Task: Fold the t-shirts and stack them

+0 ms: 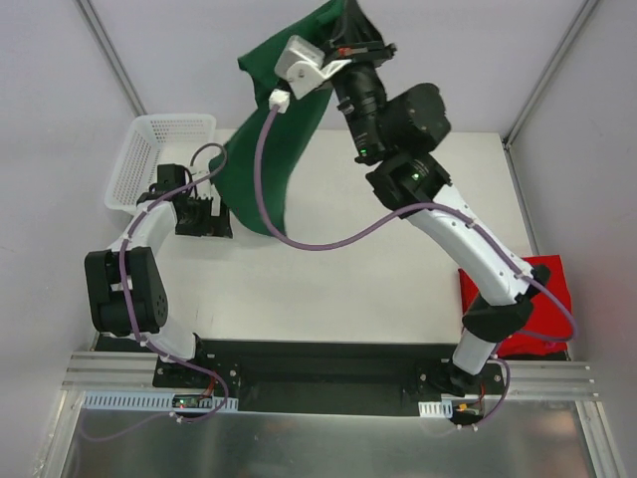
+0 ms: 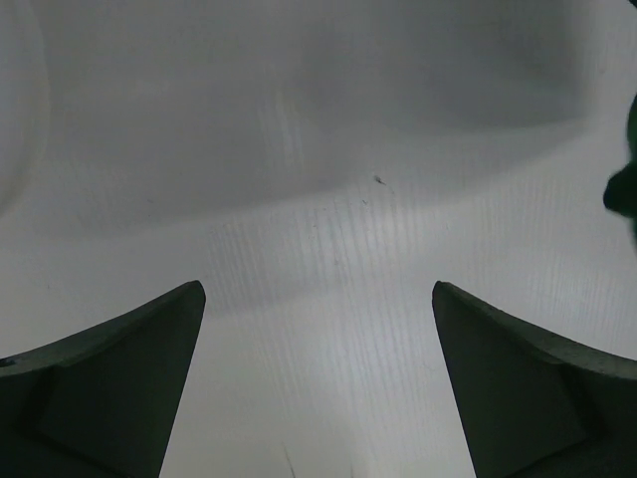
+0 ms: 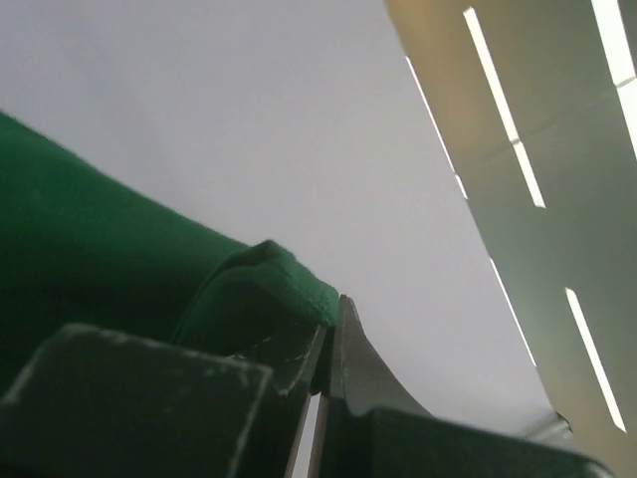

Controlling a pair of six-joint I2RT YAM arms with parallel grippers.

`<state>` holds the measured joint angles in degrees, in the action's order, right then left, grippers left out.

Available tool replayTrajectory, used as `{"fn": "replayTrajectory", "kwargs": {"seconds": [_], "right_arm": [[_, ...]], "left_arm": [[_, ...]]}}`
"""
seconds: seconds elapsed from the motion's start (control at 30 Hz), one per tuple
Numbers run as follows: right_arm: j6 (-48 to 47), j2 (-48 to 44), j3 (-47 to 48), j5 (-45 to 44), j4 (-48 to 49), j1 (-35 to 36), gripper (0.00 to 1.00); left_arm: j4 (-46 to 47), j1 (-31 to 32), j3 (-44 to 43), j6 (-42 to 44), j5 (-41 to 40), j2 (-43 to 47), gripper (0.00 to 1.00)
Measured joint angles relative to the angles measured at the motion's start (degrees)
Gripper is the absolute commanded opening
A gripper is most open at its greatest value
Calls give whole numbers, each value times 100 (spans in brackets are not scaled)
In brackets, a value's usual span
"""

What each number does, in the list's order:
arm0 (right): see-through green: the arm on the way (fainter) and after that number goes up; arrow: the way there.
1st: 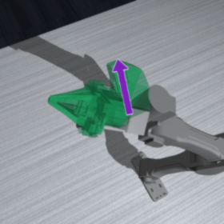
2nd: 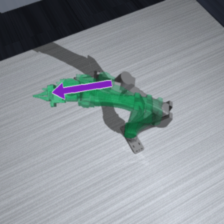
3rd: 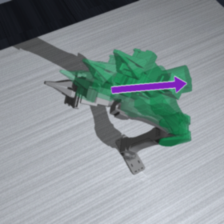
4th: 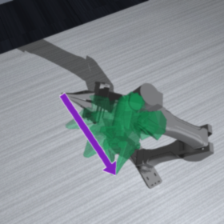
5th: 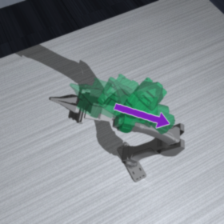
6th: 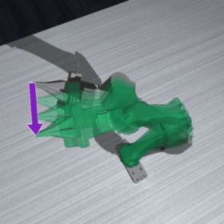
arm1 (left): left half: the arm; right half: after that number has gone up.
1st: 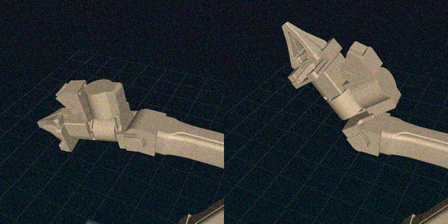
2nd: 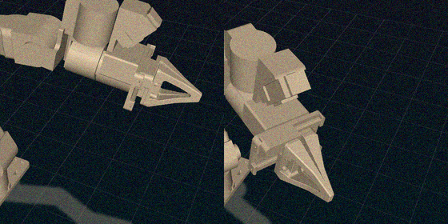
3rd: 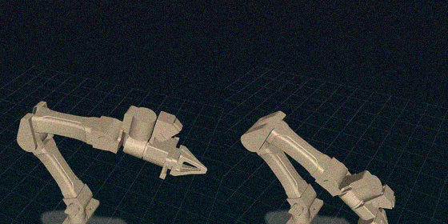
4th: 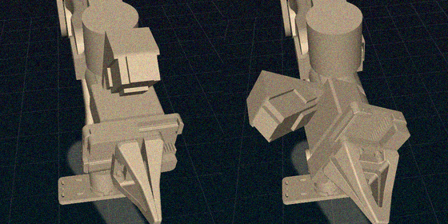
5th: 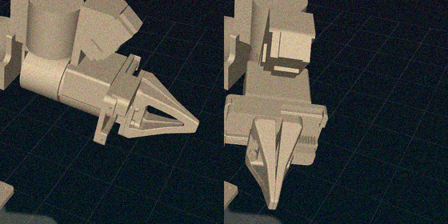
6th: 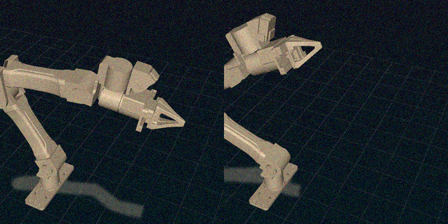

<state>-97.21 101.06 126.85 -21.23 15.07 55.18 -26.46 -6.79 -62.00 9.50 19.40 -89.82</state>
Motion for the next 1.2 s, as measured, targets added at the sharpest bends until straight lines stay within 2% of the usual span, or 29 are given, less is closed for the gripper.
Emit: {"fn": "replayTrajectory", "kwargs": {"seconds": [0.07,0.1,0.17,0.2,0.23,0.3,0.43,0.53,0.7,0.8,0.9,0.97,1.07,1.2], "right_arm": [[-57,-166,9,-26,330,-61,1],[-92,-315,-118,-55,487,-96,9],[-238,-754,-793,-168,815,-236,36],[-345,-949,-1141,-258,925,-315,59],[-415,-1080,-1403,-343,988,-393,77],[-765,-1364,-2210,-557,1178,-581,97],[-1279,-1366,-3270,-1115,1064,-894,96],[-1449,-1126,-3637,-1526,861,-1097,96],[-1606,-1051,-3532,-2055,33,-1392,96],[-1202,-957,-2437,-2312,-1423,-1445,96],[44,-903,-1058,-2225,-3366,-1550,96],[964,-964,-472,-1928,-4671,-1733,96],[2186,-1113,-398,-1191,-6310,-2177,96],[3298,-855,-890,435,-8006,-2815,96]], "left_arm": [[11,4,50,2,13,11,99],[17,7,63,0,20,11,99],[24,4,68,-4,59,11,100],[44,4,68,-7,105,11,99],[55,4,68,-9,133,11,99],[52,4,68,-9,173,11,99],[55,4,68,9,289,11,99],[55,4,70,55,291,15,99],[39,4,76,205,293,146,99],[17,4,74,249,302,278,100],[7,4,74,286,315,389,99],[4,4,74,308,317,413,99],[0,4,76,334,313,413,99],[-2,4,74,341,315,413,99]]}}
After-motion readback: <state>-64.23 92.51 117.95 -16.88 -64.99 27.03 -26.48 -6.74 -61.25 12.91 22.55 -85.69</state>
